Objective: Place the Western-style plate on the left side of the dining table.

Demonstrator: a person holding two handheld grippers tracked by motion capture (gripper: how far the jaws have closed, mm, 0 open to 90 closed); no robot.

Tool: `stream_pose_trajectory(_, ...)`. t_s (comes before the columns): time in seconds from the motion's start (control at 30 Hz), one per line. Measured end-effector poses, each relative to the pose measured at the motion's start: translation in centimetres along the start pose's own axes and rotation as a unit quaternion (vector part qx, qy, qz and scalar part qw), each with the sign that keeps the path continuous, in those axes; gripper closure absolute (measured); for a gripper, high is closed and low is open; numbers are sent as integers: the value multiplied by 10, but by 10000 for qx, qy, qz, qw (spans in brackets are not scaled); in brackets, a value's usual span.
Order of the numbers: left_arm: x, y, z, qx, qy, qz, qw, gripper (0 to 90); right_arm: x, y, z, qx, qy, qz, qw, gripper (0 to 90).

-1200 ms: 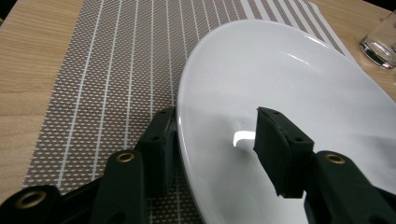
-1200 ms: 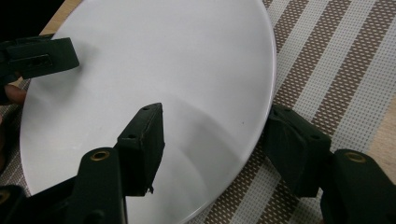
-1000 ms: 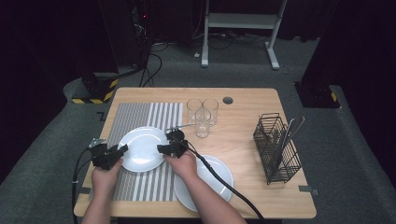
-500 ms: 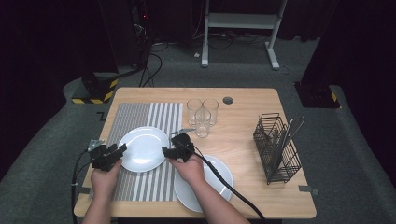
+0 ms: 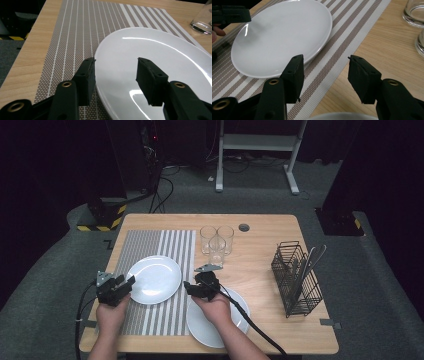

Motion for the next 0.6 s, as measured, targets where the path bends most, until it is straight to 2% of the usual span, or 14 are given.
stream_pose_trajectory(0.13,-7,0,-6,-40,79,191,9998,492,-4,-7,-8,-64,-30,-81,9999,482)
stream_pose_trajectory(0.27,-18,1,-9,-76,26,318,9995,489,-7,-16,-15,-109,-65,-195,9997,483)
stream_pose_trajectory(0.43,-35,-1,-9,-53,28,568,9984,488,-15,-28,-20,-93,-41,-201,9997,481)
stream_pose_trajectory(0.6,-50,-4,-8,-36,-34,714,9974,487,-21,-37,-30,-203,-157,-286,9993,467)
Point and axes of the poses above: each handheld gripper's, and its own axes: z roughly forward along the jaws, y roughly out of its top, x roughly to its left, the point moved 10 cm from there along z, roughly forward along the jaws, and after that the axes turned 10 degrees about x, right-handed, at the moved point
